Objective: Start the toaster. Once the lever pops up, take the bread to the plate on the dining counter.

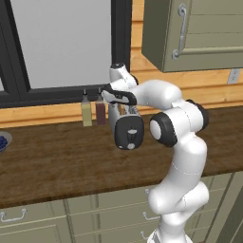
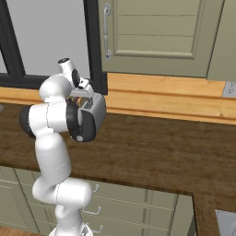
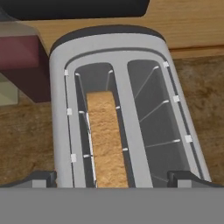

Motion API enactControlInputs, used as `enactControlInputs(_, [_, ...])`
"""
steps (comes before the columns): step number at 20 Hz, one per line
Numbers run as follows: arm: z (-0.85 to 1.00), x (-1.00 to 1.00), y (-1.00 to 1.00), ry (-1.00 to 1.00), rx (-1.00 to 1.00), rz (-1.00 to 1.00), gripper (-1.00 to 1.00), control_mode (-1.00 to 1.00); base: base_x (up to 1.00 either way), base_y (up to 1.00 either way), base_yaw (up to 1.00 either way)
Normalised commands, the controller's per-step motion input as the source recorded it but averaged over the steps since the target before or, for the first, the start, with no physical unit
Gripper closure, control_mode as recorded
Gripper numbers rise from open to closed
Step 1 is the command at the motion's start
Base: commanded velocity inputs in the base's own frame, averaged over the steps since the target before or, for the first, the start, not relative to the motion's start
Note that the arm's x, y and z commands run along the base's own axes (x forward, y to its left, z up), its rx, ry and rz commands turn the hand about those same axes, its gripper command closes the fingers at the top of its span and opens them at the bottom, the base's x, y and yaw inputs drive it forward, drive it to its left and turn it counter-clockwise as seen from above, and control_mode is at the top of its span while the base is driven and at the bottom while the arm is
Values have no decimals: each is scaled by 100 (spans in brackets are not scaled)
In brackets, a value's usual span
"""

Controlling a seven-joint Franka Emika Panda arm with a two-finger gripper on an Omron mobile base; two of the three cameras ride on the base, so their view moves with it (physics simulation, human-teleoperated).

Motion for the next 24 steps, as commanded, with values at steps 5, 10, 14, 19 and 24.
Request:
enactControlInputs(5, [0,0,0,0,0,0,100,-100,0,0,0])
enactControlInputs(10, [0,0,0,0,0,0,100,-100,0,0,0])
enactControlInputs(14, [2,1,0,0,-2,-1,100,-100,0,0,0])
enactControlInputs(19, [47,-1,2,-8,-3,-4,100,-100,0,0,0])
enactControlInputs(24, [87,-29,1,-16,0,-2,100,-100,0,0,0])
